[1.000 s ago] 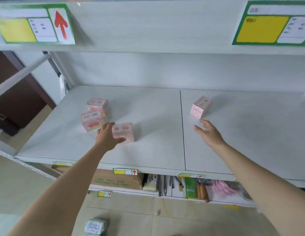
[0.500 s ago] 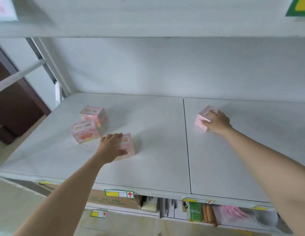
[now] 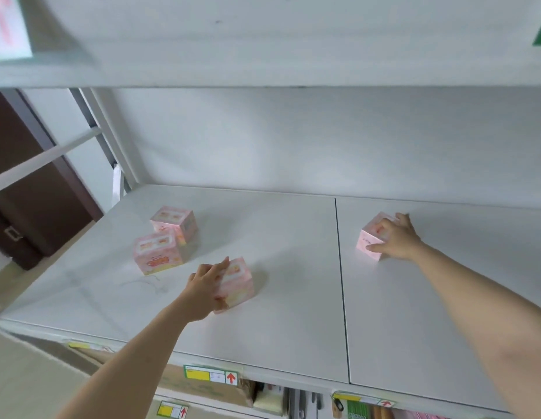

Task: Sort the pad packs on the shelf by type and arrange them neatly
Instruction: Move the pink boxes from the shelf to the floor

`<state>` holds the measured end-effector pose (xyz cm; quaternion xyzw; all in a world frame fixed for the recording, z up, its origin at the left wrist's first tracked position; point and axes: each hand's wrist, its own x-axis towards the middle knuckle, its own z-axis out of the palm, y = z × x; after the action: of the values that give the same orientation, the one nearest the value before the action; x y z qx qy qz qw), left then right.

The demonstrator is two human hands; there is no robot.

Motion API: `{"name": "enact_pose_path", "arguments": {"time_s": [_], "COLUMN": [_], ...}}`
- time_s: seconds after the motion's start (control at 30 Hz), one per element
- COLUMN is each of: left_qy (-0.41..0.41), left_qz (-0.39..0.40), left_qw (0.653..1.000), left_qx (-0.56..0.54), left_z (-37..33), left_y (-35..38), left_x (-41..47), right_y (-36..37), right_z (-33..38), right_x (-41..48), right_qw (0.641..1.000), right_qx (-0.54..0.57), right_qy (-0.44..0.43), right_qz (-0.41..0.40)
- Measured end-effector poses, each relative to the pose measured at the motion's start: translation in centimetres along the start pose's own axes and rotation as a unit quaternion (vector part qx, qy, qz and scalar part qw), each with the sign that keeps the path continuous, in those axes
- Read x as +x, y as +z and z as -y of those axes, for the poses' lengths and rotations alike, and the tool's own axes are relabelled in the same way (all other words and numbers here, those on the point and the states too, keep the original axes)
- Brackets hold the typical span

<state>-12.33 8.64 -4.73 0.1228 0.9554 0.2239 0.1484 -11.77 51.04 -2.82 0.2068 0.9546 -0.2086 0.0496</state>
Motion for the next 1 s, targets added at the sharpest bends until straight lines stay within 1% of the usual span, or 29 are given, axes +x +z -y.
{"name": "enact_pose_path", "arguments": {"time_s": [0.07, 0.17, 0.23, 0.33, 0.43, 0.47, 0.53, 0.6, 0.7, 0.8, 0.87, 1.0], "left_qy": [0.012, 0.003, -0.005, -0.004, 0.002, 0.001, -0.01, -0.026, -0.036, -0.039, -0.031, -0.008], "left_qz": [0.003, -0.006, -0.009, -0.012, -0.007, -0.004, -0.004, -0.019, -0.04, -0.036, -0.029, -0.016], "left_qw": [1.0, 1.0, 0.999, 0.998, 0.999, 0.999, 0.999, 0.996, 0.985, 0.967, 0.953, 0.926], "left_qx": [0.008, -0.017, -0.041, -0.067, -0.044, -0.035, -0.041, -0.085, -0.163, -0.25, -0.299, -0.377], "left_z": [-0.3, 0.0, 0.3, 0.0, -0.5, -0.5, -1.0, -1.8, -3.0, -4.4, -5.5, -7.4], "left_y": [0.0, 0.2, 0.3, 0.5, 0.4, 0.4, 0.2, 0.0, -0.7, -1.9, -2.5, -2.6], "left_x": [-0.1, 0.0, -0.1, -0.4, -0.6, -0.7, -1.0, -1.6, -2.6, -3.7, -4.9, -7.9], "right_y": [-0.2, -0.1, 0.6, 2.0, 2.3, 2.4, 2.4, 2.1, 1.6, 1.3, 1.2, 1.4], "right_z": [-0.1, 1.1, 2.0, 2.9, 3.6, 3.8, 4.1, 4.3, 4.6, 4.6, 4.8, 4.9], "right_x": [0.2, -0.2, -0.7, -2.2, -3.9, -4.4, -5.7, -7.1, -9.5, -12.4, -14.8, -18.9], "right_qw": [1.0, 0.999, 0.999, 0.999, 0.998, 0.996, 0.985, 0.966, 0.937, 0.916, 0.909, 0.888], "right_qx": [0.023, -0.005, 0.013, 0.045, 0.059, 0.083, 0.17, 0.252, 0.331, 0.379, 0.397, 0.438], "right_qy": [0.004, 0.024, 0.032, 0.011, 0.007, 0.013, 0.033, 0.058, 0.106, 0.128, 0.125, 0.128], "right_qz": [-0.011, -0.032, -0.022, -0.006, 0.001, 0.007, 0.014, 0.009, 0.016, 0.017, 0.018, 0.051]}}
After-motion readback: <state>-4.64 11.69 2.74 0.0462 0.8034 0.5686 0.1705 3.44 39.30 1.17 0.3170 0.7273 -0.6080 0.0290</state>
